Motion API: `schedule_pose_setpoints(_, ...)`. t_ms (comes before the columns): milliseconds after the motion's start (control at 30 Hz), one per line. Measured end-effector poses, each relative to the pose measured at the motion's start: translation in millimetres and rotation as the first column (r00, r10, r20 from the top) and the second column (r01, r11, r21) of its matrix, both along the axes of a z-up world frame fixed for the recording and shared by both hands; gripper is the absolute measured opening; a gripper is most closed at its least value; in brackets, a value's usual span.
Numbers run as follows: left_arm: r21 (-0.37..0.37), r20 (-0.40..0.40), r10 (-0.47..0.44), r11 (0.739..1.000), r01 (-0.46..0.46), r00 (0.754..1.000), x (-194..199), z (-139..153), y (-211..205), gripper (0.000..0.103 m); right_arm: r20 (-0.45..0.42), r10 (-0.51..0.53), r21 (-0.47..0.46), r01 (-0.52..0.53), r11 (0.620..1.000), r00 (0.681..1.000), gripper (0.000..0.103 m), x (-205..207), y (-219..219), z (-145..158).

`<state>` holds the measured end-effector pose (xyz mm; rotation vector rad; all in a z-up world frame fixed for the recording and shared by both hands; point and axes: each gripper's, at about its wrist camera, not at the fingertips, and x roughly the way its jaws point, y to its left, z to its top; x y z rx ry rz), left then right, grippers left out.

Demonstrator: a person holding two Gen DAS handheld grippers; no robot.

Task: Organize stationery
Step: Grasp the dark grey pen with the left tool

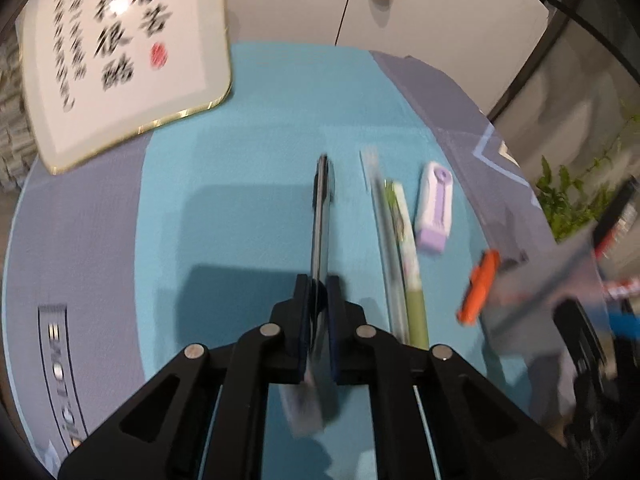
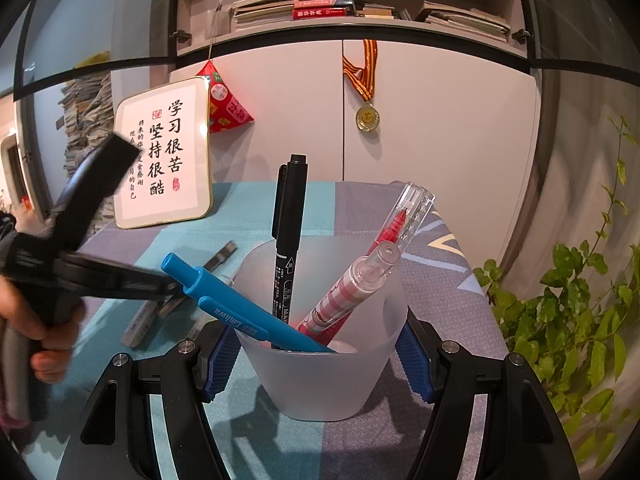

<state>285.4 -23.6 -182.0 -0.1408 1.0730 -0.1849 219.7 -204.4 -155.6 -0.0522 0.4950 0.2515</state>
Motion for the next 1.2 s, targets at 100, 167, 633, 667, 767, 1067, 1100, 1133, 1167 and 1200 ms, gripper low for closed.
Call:
schedule_pose_setpoints(100,-0.015,-0.001,0.003,1.000,-0.003,1.000,-10.2,4.0,6.9,0.006,0.000,0.000,0.001,0.000,1.000,1.000,0.071,-0.4,0.1,-0.3)
schedule_pose_setpoints(167,0.005,0.041,0.012,1.000,-0.012,0.999,-10.1,11.1,7.0,0.008,0.000,0.000,0.001,0.000,1.000,1.000,0.071,-0.5,0.2,-0.2)
schedule_pose_setpoints(633,0.142,0.084,0.091,0.985,-0.102,0.992,45.2,2.3,-4.4,0.018,-0.001,0.003,0.008,-0.003,1.000,1.000,0.071,-0.2,-1.0,-0.6)
schedule_pose_setpoints(667,0.134,0.063,0.106,0.984,-0.114,0.992,46.2,-0.6,2.2,0.018,-0.002,0.003,0.009,-0.003,1.000,1.000,0.071,-0.1,-0.5,-0.5)
schedule_pose_setpoints(767,0.087,0.058,0.135,0.986,-0.140,0.989,45.8,3.3,14.1,0.018,-0.002,0.003,0.008,-0.003,1.000,1.000,0.071,0.7,-1.0,-0.7)
schedule_pose_setpoints(1067,0.080,0.081,0.125,0.988,-0.132,0.989,64.0,12.8,1.4,0.023,-0.002,0.004,0.012,-0.004,1.000,1.000,0.071,0.9,-1.3,-0.6)
schedule_pose_setpoints(1100,0.087,0.074,0.128,0.987,-0.135,0.989,65.5,12.3,2.8,0.023,-0.002,0.004,0.012,-0.004,1.000,1.000,0.071,0.7,-2.0,-0.6)
schedule_pose_setpoints(1133,0.091,0.065,0.131,0.986,-0.137,0.989,67.0,9.9,2.6,0.023,-0.002,0.004,0.013,-0.004,1.000,1.000,0.071,0.8,-1.6,-0.6)
schedule_pose_setpoints(1167,0.088,0.056,0.127,0.987,-0.132,0.990,69.0,6.4,2.2,0.023,-0.002,0.004,0.014,-0.004,1.000,1.000,0.071,1.0,-2.3,-0.7)
schedule_pose_setpoints(1200,0.085,0.045,0.123,0.988,-0.126,0.991,68.0,2.8,0.9,0.023,-0.003,0.005,0.016,-0.005,1.000,1.000,0.071,1.0,-2.8,-0.9)
